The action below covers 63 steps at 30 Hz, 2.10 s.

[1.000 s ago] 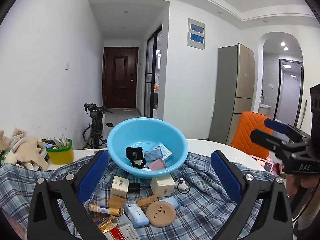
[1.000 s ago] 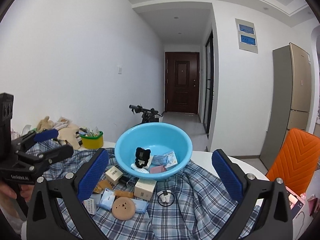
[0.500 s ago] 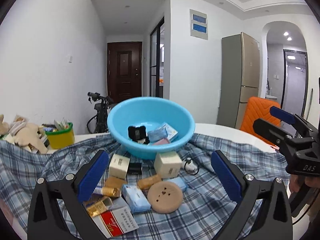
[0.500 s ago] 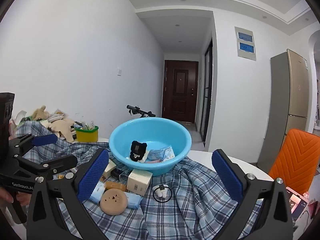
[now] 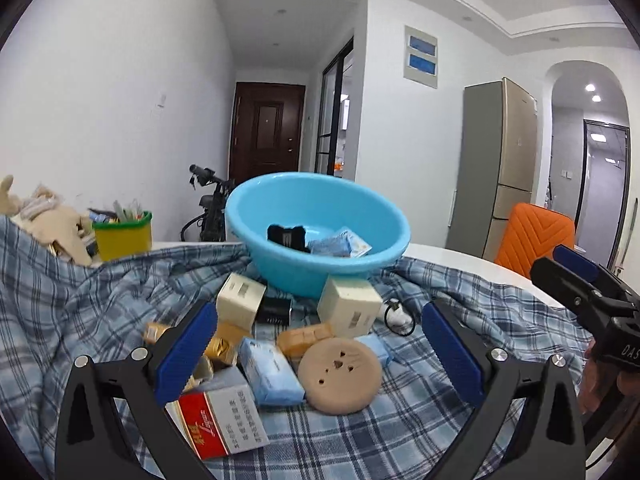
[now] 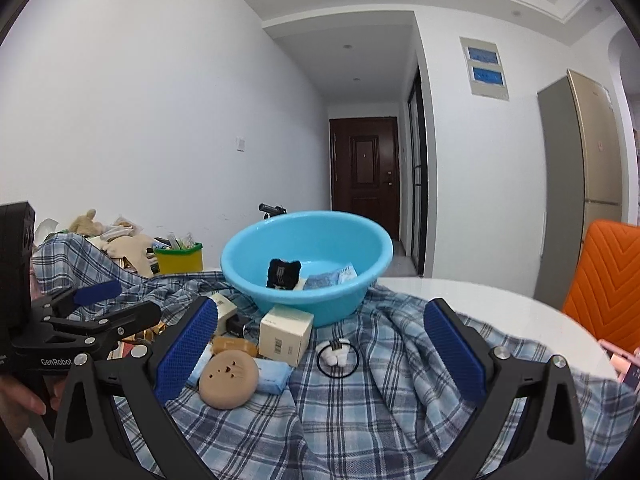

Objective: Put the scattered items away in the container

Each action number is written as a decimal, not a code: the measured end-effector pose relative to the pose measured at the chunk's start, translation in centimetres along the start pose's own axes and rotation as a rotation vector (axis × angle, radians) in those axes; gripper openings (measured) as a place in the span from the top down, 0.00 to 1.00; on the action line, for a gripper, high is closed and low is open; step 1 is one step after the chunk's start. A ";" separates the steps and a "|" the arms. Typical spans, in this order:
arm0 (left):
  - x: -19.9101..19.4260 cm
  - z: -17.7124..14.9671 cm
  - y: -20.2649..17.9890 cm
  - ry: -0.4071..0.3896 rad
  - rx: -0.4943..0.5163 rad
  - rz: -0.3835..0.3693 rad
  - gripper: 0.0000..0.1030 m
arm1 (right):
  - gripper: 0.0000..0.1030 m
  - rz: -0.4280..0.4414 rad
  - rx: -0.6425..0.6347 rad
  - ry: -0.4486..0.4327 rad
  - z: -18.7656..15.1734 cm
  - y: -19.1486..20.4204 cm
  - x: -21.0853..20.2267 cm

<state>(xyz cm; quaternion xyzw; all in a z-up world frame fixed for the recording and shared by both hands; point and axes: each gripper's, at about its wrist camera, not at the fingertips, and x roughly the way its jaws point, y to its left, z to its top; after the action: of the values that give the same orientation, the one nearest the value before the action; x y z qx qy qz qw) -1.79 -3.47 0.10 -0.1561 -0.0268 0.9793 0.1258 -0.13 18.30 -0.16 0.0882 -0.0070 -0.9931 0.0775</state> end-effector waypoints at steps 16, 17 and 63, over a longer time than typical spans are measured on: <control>-0.5 -1.9 -0.5 -0.054 0.050 0.073 0.00 | 0.00 -0.053 -0.094 -0.012 -2.5 2.0 1.1; -0.4 -2.0 -0.5 -0.055 0.046 0.070 0.00 | 0.00 -0.058 -0.097 -0.014 -2.5 2.1 1.2; 0.5 -2.6 -0.2 -0.029 0.029 0.183 0.00 | 0.00 -0.184 0.017 0.121 -3.0 -0.4 3.2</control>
<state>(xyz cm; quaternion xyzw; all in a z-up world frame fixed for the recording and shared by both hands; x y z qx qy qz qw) -1.41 -3.15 -2.46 -0.1417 0.0000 0.9892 0.0375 -2.74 18.18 -3.66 0.1492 -0.0028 -0.9887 -0.0146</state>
